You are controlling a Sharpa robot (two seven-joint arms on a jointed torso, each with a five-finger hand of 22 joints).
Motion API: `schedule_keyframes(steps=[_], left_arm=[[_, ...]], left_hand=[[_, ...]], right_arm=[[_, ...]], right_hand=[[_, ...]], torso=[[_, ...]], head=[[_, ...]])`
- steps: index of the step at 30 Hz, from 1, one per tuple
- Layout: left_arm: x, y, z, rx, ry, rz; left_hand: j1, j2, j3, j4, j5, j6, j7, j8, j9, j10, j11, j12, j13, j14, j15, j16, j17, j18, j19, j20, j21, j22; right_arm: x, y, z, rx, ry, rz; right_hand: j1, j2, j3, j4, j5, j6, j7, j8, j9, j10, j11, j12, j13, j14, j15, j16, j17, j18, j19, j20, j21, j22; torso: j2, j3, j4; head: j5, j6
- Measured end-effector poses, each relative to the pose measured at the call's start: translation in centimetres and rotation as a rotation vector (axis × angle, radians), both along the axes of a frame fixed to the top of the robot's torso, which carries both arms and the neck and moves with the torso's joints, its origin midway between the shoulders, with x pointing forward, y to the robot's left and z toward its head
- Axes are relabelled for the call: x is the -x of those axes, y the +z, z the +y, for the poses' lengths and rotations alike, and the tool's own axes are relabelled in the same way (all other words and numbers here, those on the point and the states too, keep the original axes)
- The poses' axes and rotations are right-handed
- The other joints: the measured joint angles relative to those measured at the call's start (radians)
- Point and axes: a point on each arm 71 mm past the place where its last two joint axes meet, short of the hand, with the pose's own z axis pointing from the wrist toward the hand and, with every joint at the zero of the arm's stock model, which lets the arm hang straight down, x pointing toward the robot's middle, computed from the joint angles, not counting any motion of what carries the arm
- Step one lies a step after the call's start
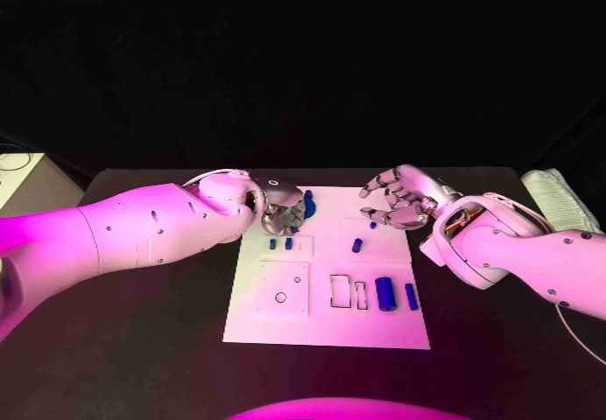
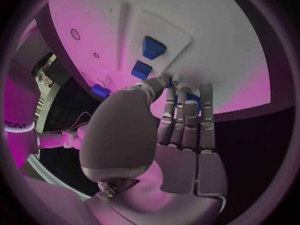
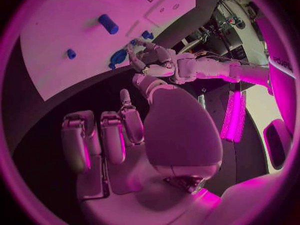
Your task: Assemble the parts on the task board
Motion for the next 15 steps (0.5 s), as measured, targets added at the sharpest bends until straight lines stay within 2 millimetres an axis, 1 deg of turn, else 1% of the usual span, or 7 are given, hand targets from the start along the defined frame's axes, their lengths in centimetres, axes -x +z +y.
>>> schedule_keyframes(steps=[2,3,5,7,11,12,15], left_arm=[[0.01,0.01,-0.02,0.0,0.001,0.0],[0.01,0.01,-0.03,-0.001,0.002,-0.001],[0.01,0.02,-0.04,-0.001,0.003,-0.001],[0.01,0.01,-0.04,-0.002,0.004,-0.002],[0.01,-0.01,-0.04,-0.003,0.007,-0.004],[0.0,-0.01,-0.06,-0.003,0.008,-0.004],[-0.01,-0.03,-0.13,-0.004,0.009,-0.006]], left_hand=[[0.009,0.0,0.004,0.004,0.0,0.013,0.001,-0.002,0.004,0.03,-0.003,-0.02,-0.01,0.019,0.0,0.006,0.012,0.0,0.004,-0.003,0.0,0.0],[0.009,0.001,0.004,0.004,0.0,0.018,0.0,-0.002,0.006,0.039,-0.003,-0.027,-0.013,0.022,0.0,0.006,0.015,0.0,0.007,-0.001,0.0,0.0],[0.013,-0.003,0.008,0.008,0.0,0.026,0.0,0.004,0.014,0.069,-0.005,-0.051,-0.023,0.033,0.0,0.006,0.022,0.0,0.011,-0.003,0.0,0.0],[0.017,0.001,0.014,0.014,0.0,0.031,-0.002,0.004,0.02,0.098,-0.007,-0.077,-0.033,0.048,0.0,0.006,0.032,-0.001,0.016,-0.002,0.0,0.0],[0.017,0.001,0.019,0.019,0.0,0.045,-0.004,0.009,0.031,0.148,-0.011,-0.121,-0.048,0.076,-0.004,0.006,0.053,-0.001,0.021,-0.007,0.0,0.003],[0.025,0.001,0.021,0.021,0.0,0.057,-0.004,0.013,0.035,0.169,-0.015,-0.138,-0.053,0.085,-0.006,0.006,0.06,-0.001,0.027,-0.009,0.0,0.004],[0.025,0.001,0.022,0.022,0.0,0.062,-0.008,0.016,0.042,0.193,-0.019,-0.162,-0.059,0.095,-0.01,0.006,0.069,-0.001,0.03,-0.008,0.0,0.004]], right_arm=[[0.0,0.0,0.0,0.0,0.0,0.0],[0.0,0.0,0.0,0.0,0.0,0.0],[0.0,0.0,-0.01,0.0,0.0,0.0],[0.0,0.0,-0.02,0.0,0.0,0.0],[0.0,0.0,-0.02,0.001,0.0,0.001],[0.0,0.0,-0.02,0.001,0.0,0.001],[0.0,0.0,-0.03,0.001,-0.001,0.001]], right_hand=[[0.0,0.0,0.0,0.0,0.0,0.0,0.0,0.0,0.0,0.0,0.0,0.0,0.0,0.0,0.0,0.0,0.0,0.0,0.0,0.0,0.0,0.0],[0.0,0.0,0.0,0.0,0.0,0.0,0.0,0.0,0.0,0.0,0.0,0.0,0.0,0.0,0.0,0.0,0.0,0.0,0.0,0.0,0.0,0.0],[0.0,0.0,0.0,0.0,0.0,0.0,0.0,0.0,0.0,0.0,0.0,0.0,0.0,0.0,0.0,0.0,0.0,0.0,0.0,0.0,0.0,0.0],[0.0,0.0,0.0,0.0,0.0,0.0,0.0,0.0,0.0,0.0,0.0,0.0,0.0,0.0,0.0,0.0,0.0,0.0,0.0,0.0,0.0,0.0],[0.0,0.0,0.0,0.0,0.0,0.0,0.0,0.0,0.0,0.0,0.0,0.0,0.0,0.0,0.0,0.0,0.0,0.0,0.0,0.0,0.0,0.0],[0.0,0.0,0.0,0.0,0.0,0.0,0.0,0.0,0.0,0.0,0.0,0.0,0.0,0.0,0.0,0.0,0.0,0.0,0.0,0.0,0.0,0.0],[0.0,0.0,0.0,0.0,0.0,0.0,0.0,0.0,0.0,0.0,0.0,0.0,0.0,0.0,0.0,0.0,0.0,0.0,0.0,0.0,0.0,0.0]], torso=[[0.0,-0.0006,0.0],[0.0,-0.0007,0.0],[0.0,-0.0007,0.0001],[0.0,-0.0006,0.0003],[0.0,-0.0006,0.0004],[0.0,-0.0005,0.0004],[0.0,-0.0004,0.0005]], head=[[0.0,0.0],[0.0,0.0],[0.0,0.001],[-0.001,0.001],[-0.001,0.001],[-0.001,0.001],[-0.001,0.002]])
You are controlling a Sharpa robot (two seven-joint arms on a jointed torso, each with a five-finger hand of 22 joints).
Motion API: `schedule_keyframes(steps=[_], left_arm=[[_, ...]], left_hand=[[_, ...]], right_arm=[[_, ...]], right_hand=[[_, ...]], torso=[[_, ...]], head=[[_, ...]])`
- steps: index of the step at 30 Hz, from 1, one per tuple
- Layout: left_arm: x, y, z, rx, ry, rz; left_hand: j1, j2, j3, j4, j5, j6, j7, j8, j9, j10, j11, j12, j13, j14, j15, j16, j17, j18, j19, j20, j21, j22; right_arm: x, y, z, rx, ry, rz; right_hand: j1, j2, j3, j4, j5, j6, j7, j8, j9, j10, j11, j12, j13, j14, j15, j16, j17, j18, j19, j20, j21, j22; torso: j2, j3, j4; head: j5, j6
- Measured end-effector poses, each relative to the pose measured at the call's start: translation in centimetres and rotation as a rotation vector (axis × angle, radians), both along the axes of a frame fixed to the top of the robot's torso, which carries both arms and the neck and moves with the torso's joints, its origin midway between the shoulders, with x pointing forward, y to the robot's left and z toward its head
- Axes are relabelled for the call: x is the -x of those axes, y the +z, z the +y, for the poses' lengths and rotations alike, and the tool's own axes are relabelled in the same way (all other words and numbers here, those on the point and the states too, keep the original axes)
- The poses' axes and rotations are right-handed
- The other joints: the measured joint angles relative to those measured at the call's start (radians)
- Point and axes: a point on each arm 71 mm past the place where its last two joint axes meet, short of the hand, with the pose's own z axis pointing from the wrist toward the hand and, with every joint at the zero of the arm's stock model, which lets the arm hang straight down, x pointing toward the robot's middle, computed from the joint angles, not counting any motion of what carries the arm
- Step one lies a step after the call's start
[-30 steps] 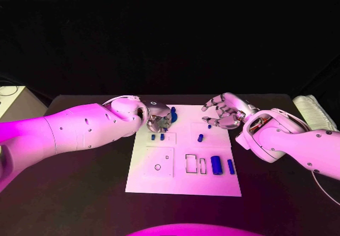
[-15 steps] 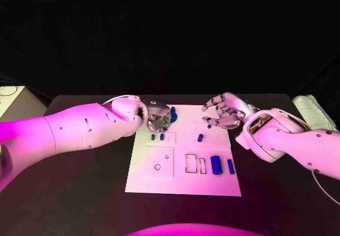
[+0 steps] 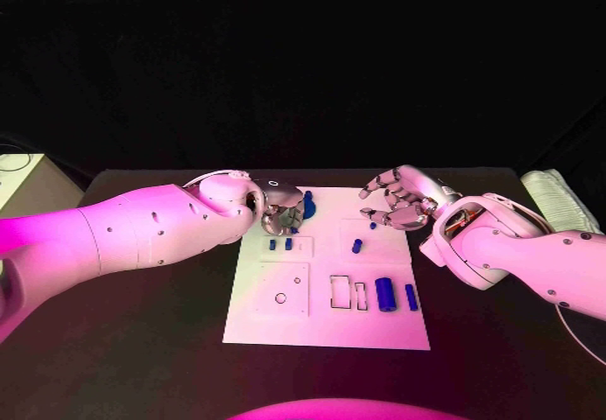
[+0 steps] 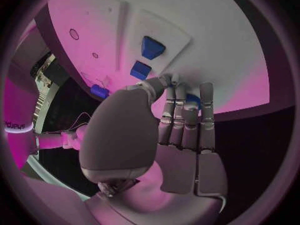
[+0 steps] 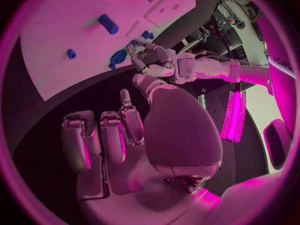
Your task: Assemble the parts on the task board
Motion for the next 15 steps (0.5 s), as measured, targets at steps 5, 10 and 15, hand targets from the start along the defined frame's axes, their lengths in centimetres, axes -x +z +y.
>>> schedule_keyframes(steps=[5,10,15], left_arm=[[-0.03,-0.01,-0.18,-0.003,0.004,-0.003],[-0.07,-0.01,-0.31,-0.007,0.009,-0.007],[-0.08,0.0,-0.42,-0.01,0.012,-0.011]], left_hand=[[0.0,0.0,0.003,0.003,0.0,0.006,0.0,0.0,0.004,0.01,0.0,-0.011,-0.001,0.009,-0.002,0.004,0.011,0.0,0.002,-0.002,0.0,0.001],[0.0,0.0,-0.001,0.006,0.0,0.008,0.002,0.0,0.006,0.014,-0.003,-0.025,-0.003,0.009,-0.002,0.004,0.006,0.0,0.002,-0.002,0.0,0.001],[0.0,0.0,0.001,0.012,0.0,0.019,0.002,0.004,0.008,0.022,0.0,-0.039,-0.005,0.009,-0.002,0.004,-0.001,0.0,0.003,-0.003,0.0,0.001]], right_arm=[[0.0,0.0,-0.01,0.0,0.0,0.0],[0.0,0.0,-0.02,0.0,-0.001,0.0],[0.0,0.0,-0.03,0.001,-0.001,0.0]], right_hand=[[0.0,0.0,0.0,0.0,0.0,0.0,0.0,0.0,0.0,0.0,0.0,0.0,0.0,0.0,0.0,0.0,0.0,0.0,0.0,0.0,0.0,0.0],[0.0,0.0,0.0,0.0,0.0,0.0,0.0,0.0,0.0,0.0,0.0,0.0,0.0,0.0,0.0,0.0,0.0,0.0,0.0,0.0,0.0,0.0],[0.0,0.0,0.0,0.0,0.0,0.0,0.0,0.0,0.0,0.0,0.0,0.0,0.0,0.0,0.0,0.0,0.0,0.0,0.0,0.0,0.0,0.0]], torso=[[0.0,0.0004,-0.0001],[0.0,0.0004,-0.0003],[0.0,0.0004,-0.0007]], head=[[0.001,0.0],[0.001,0.0],[0.0,0.001]])
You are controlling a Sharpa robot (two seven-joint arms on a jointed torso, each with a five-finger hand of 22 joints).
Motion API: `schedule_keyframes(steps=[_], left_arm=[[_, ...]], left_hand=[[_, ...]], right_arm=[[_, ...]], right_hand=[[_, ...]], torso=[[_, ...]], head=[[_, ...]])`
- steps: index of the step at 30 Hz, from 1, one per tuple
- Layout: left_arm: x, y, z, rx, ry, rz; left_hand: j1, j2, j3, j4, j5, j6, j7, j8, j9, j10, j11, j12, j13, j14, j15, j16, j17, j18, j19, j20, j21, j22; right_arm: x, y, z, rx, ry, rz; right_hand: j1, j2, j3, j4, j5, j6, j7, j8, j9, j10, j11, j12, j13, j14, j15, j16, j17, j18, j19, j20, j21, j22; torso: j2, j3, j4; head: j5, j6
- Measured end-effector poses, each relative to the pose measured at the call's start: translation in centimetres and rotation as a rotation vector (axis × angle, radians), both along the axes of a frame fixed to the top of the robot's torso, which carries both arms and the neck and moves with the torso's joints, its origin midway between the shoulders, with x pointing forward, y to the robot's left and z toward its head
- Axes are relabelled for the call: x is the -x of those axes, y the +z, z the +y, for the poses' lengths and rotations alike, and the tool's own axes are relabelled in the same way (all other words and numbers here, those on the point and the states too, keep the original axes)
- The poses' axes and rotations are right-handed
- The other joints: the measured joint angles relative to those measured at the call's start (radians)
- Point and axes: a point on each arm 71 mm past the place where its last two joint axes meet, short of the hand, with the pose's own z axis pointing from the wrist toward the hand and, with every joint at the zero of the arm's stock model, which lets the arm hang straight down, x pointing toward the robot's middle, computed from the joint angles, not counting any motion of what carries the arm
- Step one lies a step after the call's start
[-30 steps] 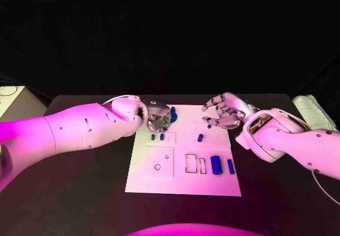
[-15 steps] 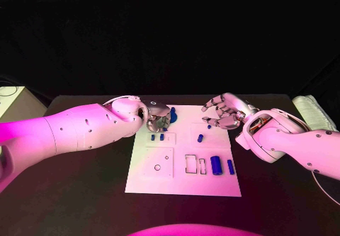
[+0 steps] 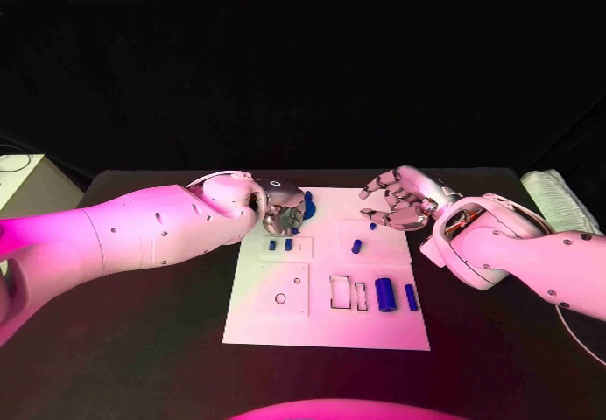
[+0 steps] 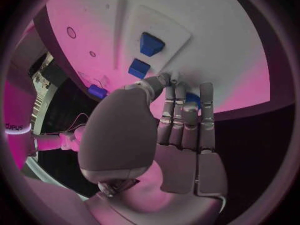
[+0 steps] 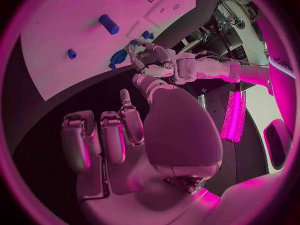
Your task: Assemble the parts on the task board
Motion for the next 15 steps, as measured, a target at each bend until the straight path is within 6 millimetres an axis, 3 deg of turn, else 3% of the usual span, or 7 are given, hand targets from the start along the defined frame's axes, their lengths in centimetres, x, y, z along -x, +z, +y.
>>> schedule_keyframes(steps=[6,15], left_arm=[[-0.01,0.01,-0.07,0.002,0.002,-0.011],[-0.01,0.17,0.18,0.026,0.008,-0.036]], left_hand=[[0.011,0.009,0.023,-0.003,0.003,0.028,0.0,0.005,0.004,0.032,-0.007,-0.025,-0.002,0.003,-0.003,0.0,0.004,0.0,0.006,-0.006,0.0,0.002],[0.0,0.022,0.077,-0.005,0.014,0.026,0.002,-0.002,0.003,0.048,0.002,-0.071,-0.007,0.003,-0.003,-0.005,-0.013,0.0,0.009,-0.002,0.0,0.008]], right_arm=[[0.0,0.0,0.0,0.0,0.0,0.0],[0.0,0.0,0.02,0.0,0.0,0.0]], right_hand=[[0.0,0.0,0.0,0.0,0.0,0.0,0.0,0.004,0.0,0.0,0.0,0.0,0.0,0.0,0.0,0.0,0.0,0.0,0.0,0.0,0.0,0.001],[0.0,0.0,0.0,0.0,0.0,0.0,0.0,0.004,0.0,0.0,0.0,0.0,0.0,0.0,0.0,0.0,0.0,0.0,0.0,0.0,0.0,0.001]], torso=[[0.0,0.0001,0.0],[0.0,-0.0004,-0.0001]], head=[[0.0,0.002],[-0.001,0.004]])
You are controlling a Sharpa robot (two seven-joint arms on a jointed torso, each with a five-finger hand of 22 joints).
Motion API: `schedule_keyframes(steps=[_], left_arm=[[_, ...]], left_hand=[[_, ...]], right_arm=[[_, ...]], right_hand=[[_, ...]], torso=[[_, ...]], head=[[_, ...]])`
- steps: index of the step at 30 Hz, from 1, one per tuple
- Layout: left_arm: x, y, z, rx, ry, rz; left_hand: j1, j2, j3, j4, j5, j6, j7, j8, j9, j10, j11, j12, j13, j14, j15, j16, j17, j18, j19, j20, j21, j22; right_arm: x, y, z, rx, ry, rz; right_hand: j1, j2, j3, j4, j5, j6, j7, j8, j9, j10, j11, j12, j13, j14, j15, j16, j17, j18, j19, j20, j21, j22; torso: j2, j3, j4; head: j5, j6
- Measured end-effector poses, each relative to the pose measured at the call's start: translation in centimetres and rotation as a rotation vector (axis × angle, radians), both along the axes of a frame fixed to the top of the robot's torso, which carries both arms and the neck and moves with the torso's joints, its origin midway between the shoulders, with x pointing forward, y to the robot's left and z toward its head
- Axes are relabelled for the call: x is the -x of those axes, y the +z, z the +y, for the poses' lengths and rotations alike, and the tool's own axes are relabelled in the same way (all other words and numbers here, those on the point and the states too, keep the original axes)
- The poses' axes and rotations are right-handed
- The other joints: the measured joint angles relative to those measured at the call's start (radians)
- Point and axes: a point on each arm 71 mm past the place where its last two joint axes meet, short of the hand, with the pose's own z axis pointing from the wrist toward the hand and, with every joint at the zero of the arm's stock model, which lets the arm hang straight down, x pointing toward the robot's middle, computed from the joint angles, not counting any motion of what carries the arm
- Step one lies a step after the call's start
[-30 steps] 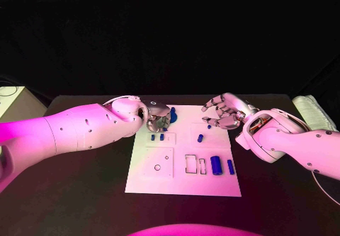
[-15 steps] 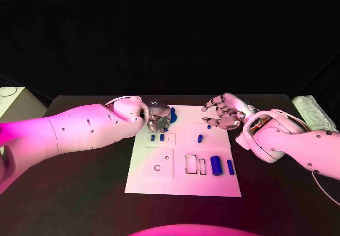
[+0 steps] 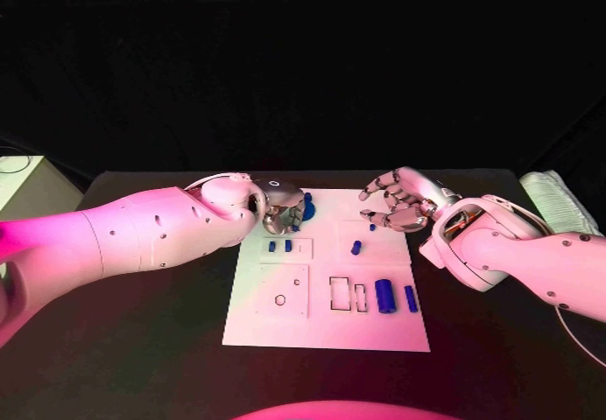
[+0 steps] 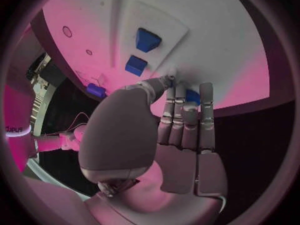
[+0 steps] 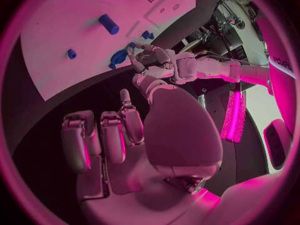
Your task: Assemble the parts on the task board
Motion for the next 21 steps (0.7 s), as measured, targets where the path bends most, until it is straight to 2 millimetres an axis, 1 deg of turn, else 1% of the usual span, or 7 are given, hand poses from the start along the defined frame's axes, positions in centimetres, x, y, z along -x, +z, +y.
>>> schedule_keyframes(steps=[4,6,7,10,11,17,21], left_arm=[[0.0,0.2,0.3,0.024,0.005,-0.012],[0.1,0.3,0.4,0.039,0.009,-0.017],[0.1,0.3,0.5,0.046,0.011,-0.02],[0.2,0.5,0.9,0.074,0.019,-0.024],[0.2,0.5,1.0,0.083,0.021,-0.025],[0.3,1.2,1.9,0.144,0.041,-0.024],[0.5,1.6,2.7,0.184,0.058,-0.016]], left_hand=[[-0.008,-0.007,0.034,-0.013,0.001,0.003,0.004,-0.006,-0.001,0.004,0.004,-0.015,-0.001,0.0,0.0,-0.005,-0.004,0.0,0.0,0.0,0.007,0.005],[-0.008,-0.007,0.043,-0.02,0.005,0.002,0.006,-0.009,-0.001,0.007,0.007,-0.02,-0.001,0.0,0.0,-0.005,-0.005,0.0,0.0,0.0,0.008,0.008],[-0.012,-0.012,0.052,-0.021,0.005,0.0,0.008,-0.013,-0.001,0.007,0.007,-0.024,-0.001,0.0,0.0,-0.005,-0.006,0.0,0.0,0.0,0.008,0.01],[-0.013,-0.013,0.055,-0.023,0.005,0.0,0.008,-0.014,-0.001,0.007,0.007,-0.028,-0.001,-0.004,0.004,-0.005,-0.006,0.0,0.0,0.0,0.012,0.011],[-0.017,-0.017,0.055,-0.023,0.005,0.0,0.008,-0.014,-0.001,0.007,0.007,-0.028,-0.001,-0.004,0.004,-0.005,-0.007,0.0,0.0,0.0,0.012,0.011],[-0.017,-0.017,0.061,-0.023,0.005,0.0,0.008,-0.014,-0.004,0.011,0.011,-0.028,-0.001,-0.004,0.004,-0.005,-0.009,0.0,0.0,0.0,0.012,0.012],[-0.026,-0.026,0.064,-0.026,0.006,0.004,0.011,-0.014,-0.004,0.011,0.011,-0.038,-0.001,-0.001,0.006,-0.005,-0.008,0.0,0.0,0.0,0.012,0.014]], right_arm=[[0.0,0.0,0.0,0.0,-0.001,0.0],[0.0,0.0,0.0,0.0,-0.001,0.0],[0.0,0.0,0.0,0.0,-0.001,0.0],[0.0,0.0,-0.1,0.001,-0.002,0.0],[0.0,0.0,-0.1,0.001,-0.002,0.0],[0.0,0.0,-0.1,0.001,-0.003,0.0],[0.0,0.0,-0.1,0.001,-0.004,0.0]], right_hand=[[0.0,0.0,0.0,0.0,0.0,0.0,0.0,0.0,0.0,0.0,0.0,0.0,0.0,0.0,0.0,0.0,0.0,0.0,0.0,0.0,0.0,0.0],[0.0,0.0,0.0,0.0,0.0,0.0,0.0,0.0,0.0,0.0,0.0,0.0,0.0,0.0,0.0,0.0,0.0,0.0,0.0,0.0,0.0,0.0],[0.0,0.0,0.0,0.0,0.0,0.0,0.0,0.0,0.0,0.0,0.0,0.0,0.0,0.0,0.0,0.0,0.0,0.0,0.0,0.0,0.0,0.0],[0.0,0.0,0.0,0.0,0.0,0.0,0.0,0.0,0.0,0.0,0.0,0.0,0.0,0.0,0.0,0.0,0.0,0.0,0.0,0.0,0.0,0.0],[0.0,0.0,0.0,0.0,0.0,0.0,0.0,0.0,0.0,0.0,0.0,0.0,0.0,0.0,0.0,0.0,0.0,0.0,0.0,0.0,0.0,0.0],[0.0,0.0,0.0,0.0,0.0,0.0,0.0,0.0,0.0,0.0,0.0,0.0,0.0,0.0,0.0,0.0,0.0,0.0,0.0,0.0,0.0,0.0],[0.0,0.0,0.0,0.0,0.0,0.0,0.0,0.0,0.0,0.0,0.0,0.0,0.0,0.0,0.0,0.0,0.0,0.0,0.0,0.0,0.0,0.0]], torso=[[0.0,-0.0003,0.0006],[0.0,-0.0006,0.0006],[0.0,-0.0007,0.0006],[0.0,-0.0008,0.0009],[0.0,-0.0007,0.001],[-0.001,-0.0003,0.0012],[-0.001,0.0002,0.0012]], head=[[0.0,0.001],[0.0,0.002],[0.0,0.002],[0.0,0.002],[-0.001,0.002],[0.0,0.001],[0.001,0.0]])
